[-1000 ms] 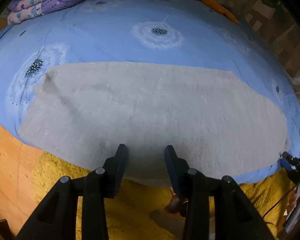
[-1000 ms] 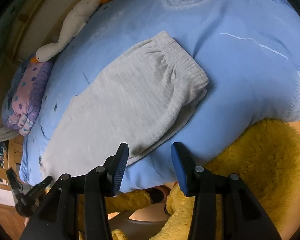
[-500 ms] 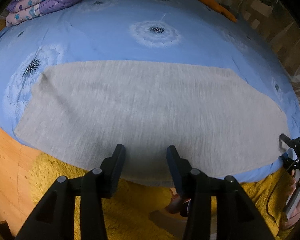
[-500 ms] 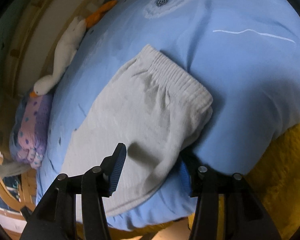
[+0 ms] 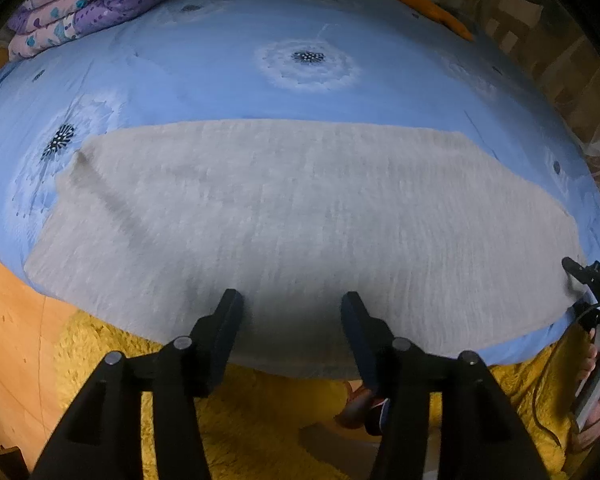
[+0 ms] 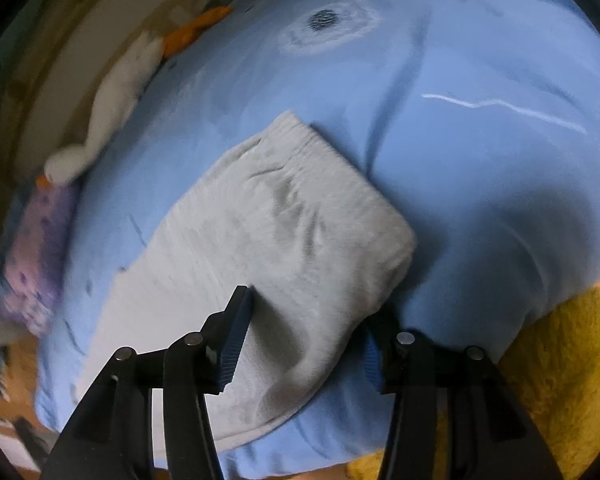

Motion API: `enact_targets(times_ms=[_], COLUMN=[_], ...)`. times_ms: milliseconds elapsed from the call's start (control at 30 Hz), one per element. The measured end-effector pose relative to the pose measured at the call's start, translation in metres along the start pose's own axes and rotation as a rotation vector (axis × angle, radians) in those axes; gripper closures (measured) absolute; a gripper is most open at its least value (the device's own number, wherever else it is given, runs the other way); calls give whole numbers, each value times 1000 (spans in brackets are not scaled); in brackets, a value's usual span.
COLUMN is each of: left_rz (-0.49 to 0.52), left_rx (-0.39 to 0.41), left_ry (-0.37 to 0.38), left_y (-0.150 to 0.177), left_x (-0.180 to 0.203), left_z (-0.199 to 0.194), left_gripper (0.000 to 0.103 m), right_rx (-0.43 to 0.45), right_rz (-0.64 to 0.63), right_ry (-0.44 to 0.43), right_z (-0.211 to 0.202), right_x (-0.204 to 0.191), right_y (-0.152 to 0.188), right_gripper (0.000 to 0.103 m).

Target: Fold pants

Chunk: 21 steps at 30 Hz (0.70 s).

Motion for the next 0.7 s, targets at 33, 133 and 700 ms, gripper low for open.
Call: enact_targets(times_ms=[33,133,700], left_rz=[2,9,18], left_rx=[1,3,-9], left_ry=[0,-2,-14], left_y=[0,2,3], left_x=[0,1,3], left_z=[0,1,-4], left_gripper=[45,44,44], right_rx=[2,-1,-1], right_rz=[0,4,21], right_ry=[0,-15,-79], right_z=[0,-1,-26], right_x=[0,2,8], right_y=[0,0,-12], right_gripper=[53,53,91])
Point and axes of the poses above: each gripper's, at about its wrist camera, not at the fingertips, and z roughly the way its jaws point, x to its right, y to its underside, the point moved 2 cm from there along z, roughly the way its jaws point, and after that the axes turned 5 degrees about y, right-handed, at the moved point
